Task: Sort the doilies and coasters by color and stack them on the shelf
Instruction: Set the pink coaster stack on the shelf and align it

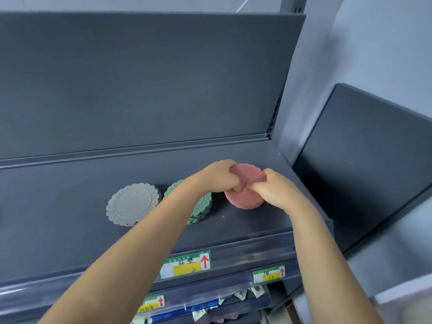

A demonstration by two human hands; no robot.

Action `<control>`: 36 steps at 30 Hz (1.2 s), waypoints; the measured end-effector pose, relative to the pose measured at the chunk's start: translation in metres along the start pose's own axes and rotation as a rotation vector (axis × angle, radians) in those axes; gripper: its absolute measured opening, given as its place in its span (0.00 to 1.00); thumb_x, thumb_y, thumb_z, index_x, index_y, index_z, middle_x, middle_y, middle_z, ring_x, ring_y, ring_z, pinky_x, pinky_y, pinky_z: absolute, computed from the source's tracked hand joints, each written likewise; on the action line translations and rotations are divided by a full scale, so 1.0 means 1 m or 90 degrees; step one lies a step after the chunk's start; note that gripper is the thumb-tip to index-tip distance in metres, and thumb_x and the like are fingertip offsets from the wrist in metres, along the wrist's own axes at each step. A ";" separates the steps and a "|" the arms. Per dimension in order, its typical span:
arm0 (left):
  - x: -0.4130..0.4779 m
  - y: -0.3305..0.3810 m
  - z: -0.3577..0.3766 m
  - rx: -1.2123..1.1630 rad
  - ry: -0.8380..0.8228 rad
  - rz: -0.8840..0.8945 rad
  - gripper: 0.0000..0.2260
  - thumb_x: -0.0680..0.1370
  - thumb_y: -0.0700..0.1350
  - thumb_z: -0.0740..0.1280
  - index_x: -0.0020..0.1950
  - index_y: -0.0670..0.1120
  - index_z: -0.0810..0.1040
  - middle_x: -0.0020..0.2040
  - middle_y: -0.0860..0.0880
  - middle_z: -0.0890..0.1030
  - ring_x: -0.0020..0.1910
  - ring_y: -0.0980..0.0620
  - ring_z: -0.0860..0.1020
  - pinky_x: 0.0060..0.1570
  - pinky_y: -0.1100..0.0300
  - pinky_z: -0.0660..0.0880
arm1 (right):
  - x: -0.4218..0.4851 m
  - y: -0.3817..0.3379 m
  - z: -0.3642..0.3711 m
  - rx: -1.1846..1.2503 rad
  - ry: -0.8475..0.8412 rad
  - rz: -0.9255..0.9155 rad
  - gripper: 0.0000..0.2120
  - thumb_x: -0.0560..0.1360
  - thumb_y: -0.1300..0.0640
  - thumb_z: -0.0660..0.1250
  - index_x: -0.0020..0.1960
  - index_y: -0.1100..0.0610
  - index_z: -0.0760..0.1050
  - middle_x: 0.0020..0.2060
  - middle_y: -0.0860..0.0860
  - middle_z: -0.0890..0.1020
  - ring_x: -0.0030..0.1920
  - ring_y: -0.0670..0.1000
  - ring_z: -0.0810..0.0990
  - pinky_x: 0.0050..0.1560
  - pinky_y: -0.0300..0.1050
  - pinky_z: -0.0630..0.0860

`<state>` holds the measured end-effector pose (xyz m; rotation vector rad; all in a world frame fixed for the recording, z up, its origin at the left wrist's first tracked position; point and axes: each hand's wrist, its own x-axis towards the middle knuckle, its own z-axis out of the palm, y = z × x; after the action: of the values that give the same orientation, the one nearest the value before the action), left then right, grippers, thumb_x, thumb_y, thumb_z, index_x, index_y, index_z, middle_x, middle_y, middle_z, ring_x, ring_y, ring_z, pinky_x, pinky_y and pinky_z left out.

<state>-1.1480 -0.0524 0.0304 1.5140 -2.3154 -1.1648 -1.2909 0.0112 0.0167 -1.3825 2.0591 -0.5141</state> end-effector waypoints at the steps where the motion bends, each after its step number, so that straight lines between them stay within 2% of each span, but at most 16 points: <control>1: -0.001 0.000 0.002 0.054 0.038 0.004 0.23 0.70 0.45 0.70 0.65 0.49 0.71 0.59 0.49 0.75 0.59 0.47 0.74 0.62 0.53 0.69 | 0.000 0.000 0.002 -0.015 0.016 -0.002 0.20 0.72 0.45 0.62 0.59 0.55 0.70 0.54 0.53 0.76 0.50 0.54 0.75 0.42 0.47 0.69; 4: -0.009 -0.004 0.006 0.164 0.148 0.030 0.27 0.71 0.53 0.70 0.68 0.51 0.69 0.65 0.50 0.71 0.64 0.48 0.70 0.63 0.53 0.58 | -0.002 0.001 0.006 -0.080 0.055 -0.002 0.21 0.71 0.44 0.61 0.57 0.55 0.72 0.53 0.54 0.75 0.51 0.57 0.75 0.50 0.51 0.73; 6: -0.016 -0.008 0.004 0.151 0.195 0.056 0.27 0.72 0.55 0.70 0.69 0.50 0.68 0.67 0.51 0.70 0.65 0.50 0.70 0.64 0.53 0.58 | -0.002 0.002 0.006 -0.095 0.063 -0.001 0.19 0.71 0.44 0.60 0.57 0.55 0.72 0.53 0.53 0.72 0.52 0.58 0.73 0.57 0.55 0.71; 8: -0.027 -0.017 -0.003 0.130 0.250 0.060 0.24 0.74 0.56 0.68 0.68 0.51 0.70 0.67 0.53 0.71 0.63 0.52 0.71 0.64 0.54 0.58 | -0.004 0.003 0.005 -0.112 0.069 -0.001 0.19 0.72 0.45 0.60 0.56 0.55 0.73 0.54 0.53 0.70 0.53 0.58 0.71 0.60 0.55 0.69; 10: -0.043 -0.030 -0.017 0.189 0.282 0.037 0.23 0.74 0.55 0.67 0.68 0.51 0.70 0.67 0.52 0.71 0.63 0.50 0.71 0.64 0.54 0.58 | -0.005 0.003 0.005 -0.138 0.090 -0.010 0.22 0.73 0.43 0.59 0.60 0.56 0.72 0.62 0.55 0.69 0.60 0.59 0.69 0.63 0.55 0.66; 12: -0.064 -0.047 -0.035 0.286 0.253 -0.019 0.30 0.70 0.57 0.68 0.70 0.52 0.67 0.69 0.51 0.68 0.66 0.48 0.68 0.65 0.53 0.58 | -0.011 -0.001 0.007 -0.151 0.161 -0.070 0.29 0.74 0.40 0.59 0.69 0.56 0.66 0.71 0.56 0.63 0.69 0.59 0.62 0.67 0.56 0.59; 14: -0.088 -0.066 -0.055 0.325 0.179 -0.096 0.39 0.65 0.59 0.70 0.73 0.55 0.62 0.72 0.51 0.64 0.70 0.47 0.62 0.67 0.52 0.58 | -0.020 -0.012 0.010 -0.128 0.217 -0.218 0.34 0.73 0.38 0.62 0.73 0.54 0.60 0.74 0.52 0.58 0.73 0.56 0.56 0.71 0.54 0.53; 17: -0.110 -0.096 -0.075 0.273 0.086 -0.178 0.47 0.62 0.56 0.79 0.75 0.58 0.57 0.74 0.53 0.61 0.73 0.48 0.59 0.70 0.50 0.61 | -0.037 -0.045 0.022 -0.105 0.124 -0.372 0.43 0.67 0.35 0.69 0.75 0.47 0.56 0.74 0.46 0.57 0.74 0.52 0.55 0.72 0.50 0.53; 20: -0.112 -0.117 -0.075 0.280 0.058 -0.175 0.51 0.59 0.57 0.80 0.75 0.57 0.56 0.72 0.53 0.62 0.71 0.49 0.62 0.68 0.50 0.65 | -0.049 -0.076 0.051 -0.198 0.000 -0.431 0.52 0.62 0.35 0.73 0.77 0.48 0.50 0.77 0.49 0.52 0.76 0.52 0.51 0.73 0.50 0.49; 22: -0.109 -0.123 -0.074 0.272 0.068 -0.174 0.51 0.58 0.58 0.79 0.75 0.59 0.55 0.70 0.53 0.64 0.69 0.49 0.65 0.65 0.50 0.68 | -0.053 -0.092 0.071 -0.273 -0.037 -0.450 0.55 0.61 0.35 0.74 0.77 0.50 0.47 0.77 0.52 0.50 0.76 0.52 0.48 0.74 0.52 0.46; 26: -0.104 -0.131 -0.077 0.255 0.090 -0.160 0.49 0.56 0.61 0.74 0.73 0.60 0.57 0.65 0.53 0.67 0.67 0.48 0.65 0.61 0.47 0.71 | -0.052 -0.110 0.092 -0.400 0.003 -0.444 0.56 0.61 0.34 0.74 0.77 0.52 0.48 0.77 0.55 0.50 0.76 0.55 0.47 0.74 0.58 0.44; 31: -0.100 -0.132 -0.080 0.286 0.106 -0.144 0.44 0.58 0.60 0.75 0.71 0.55 0.62 0.60 0.50 0.68 0.63 0.48 0.66 0.56 0.48 0.74 | -0.048 -0.118 0.099 -0.422 0.004 -0.378 0.55 0.61 0.32 0.72 0.77 0.53 0.50 0.76 0.55 0.53 0.76 0.56 0.49 0.74 0.59 0.47; 36: -0.106 -0.135 -0.085 0.279 0.155 -0.103 0.38 0.57 0.60 0.75 0.63 0.50 0.66 0.54 0.50 0.70 0.57 0.48 0.69 0.48 0.51 0.75 | -0.058 -0.126 0.111 -0.417 0.015 -0.409 0.50 0.62 0.33 0.72 0.75 0.53 0.55 0.75 0.53 0.58 0.75 0.54 0.54 0.74 0.58 0.46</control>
<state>-0.9570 -0.0350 0.0288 1.8901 -2.4134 -0.4719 -1.1136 0.0177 0.0267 -2.4575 1.8394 -0.0845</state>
